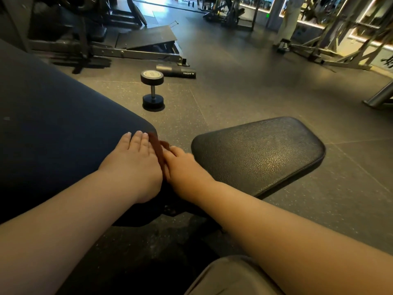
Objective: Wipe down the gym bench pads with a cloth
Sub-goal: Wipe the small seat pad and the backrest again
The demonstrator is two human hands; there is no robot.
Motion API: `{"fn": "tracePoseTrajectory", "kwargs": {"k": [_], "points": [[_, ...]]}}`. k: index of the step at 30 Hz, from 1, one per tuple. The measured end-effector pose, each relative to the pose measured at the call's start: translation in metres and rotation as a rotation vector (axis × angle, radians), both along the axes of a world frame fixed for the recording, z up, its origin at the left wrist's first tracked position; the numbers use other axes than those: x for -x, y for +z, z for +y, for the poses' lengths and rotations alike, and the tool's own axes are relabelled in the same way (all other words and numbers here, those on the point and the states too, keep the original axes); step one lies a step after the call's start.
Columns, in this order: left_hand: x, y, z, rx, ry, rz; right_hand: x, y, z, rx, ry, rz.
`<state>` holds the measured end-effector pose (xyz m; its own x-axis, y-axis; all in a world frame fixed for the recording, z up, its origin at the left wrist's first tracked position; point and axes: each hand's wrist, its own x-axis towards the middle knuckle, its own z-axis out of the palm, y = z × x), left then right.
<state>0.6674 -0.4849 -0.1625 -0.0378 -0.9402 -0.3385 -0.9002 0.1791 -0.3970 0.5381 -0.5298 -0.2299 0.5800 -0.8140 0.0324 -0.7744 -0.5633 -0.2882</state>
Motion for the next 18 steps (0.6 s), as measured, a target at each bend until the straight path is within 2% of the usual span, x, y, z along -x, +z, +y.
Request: {"fn": "tracePoseTrajectory", "kwargs": {"k": [2,4,8,13,16,18], "points": [[-0.002,0.0,0.0,0.0,0.002,0.022,0.028,0.004,0.003,0.218,-0.027,0.265],[0.002,-0.003,-0.001,-0.012,-0.008,0.052,0.061,0.003,-0.001,0.249,-0.056,0.389],[0.03,-0.022,-0.004,-0.047,-0.055,0.205,0.098,-0.001,-0.011,0.23,-0.043,0.418],[0.077,-0.047,-0.009,-0.074,-0.048,0.528,0.113,0.007,-0.03,0.302,-0.292,0.438],[0.096,-0.058,-0.014,-0.063,-0.024,0.618,0.105,-0.006,-0.018,0.248,-0.023,0.444],[0.103,-0.065,-0.017,-0.023,-0.013,0.667,0.12,0.003,-0.022,0.24,0.019,0.395]]}}
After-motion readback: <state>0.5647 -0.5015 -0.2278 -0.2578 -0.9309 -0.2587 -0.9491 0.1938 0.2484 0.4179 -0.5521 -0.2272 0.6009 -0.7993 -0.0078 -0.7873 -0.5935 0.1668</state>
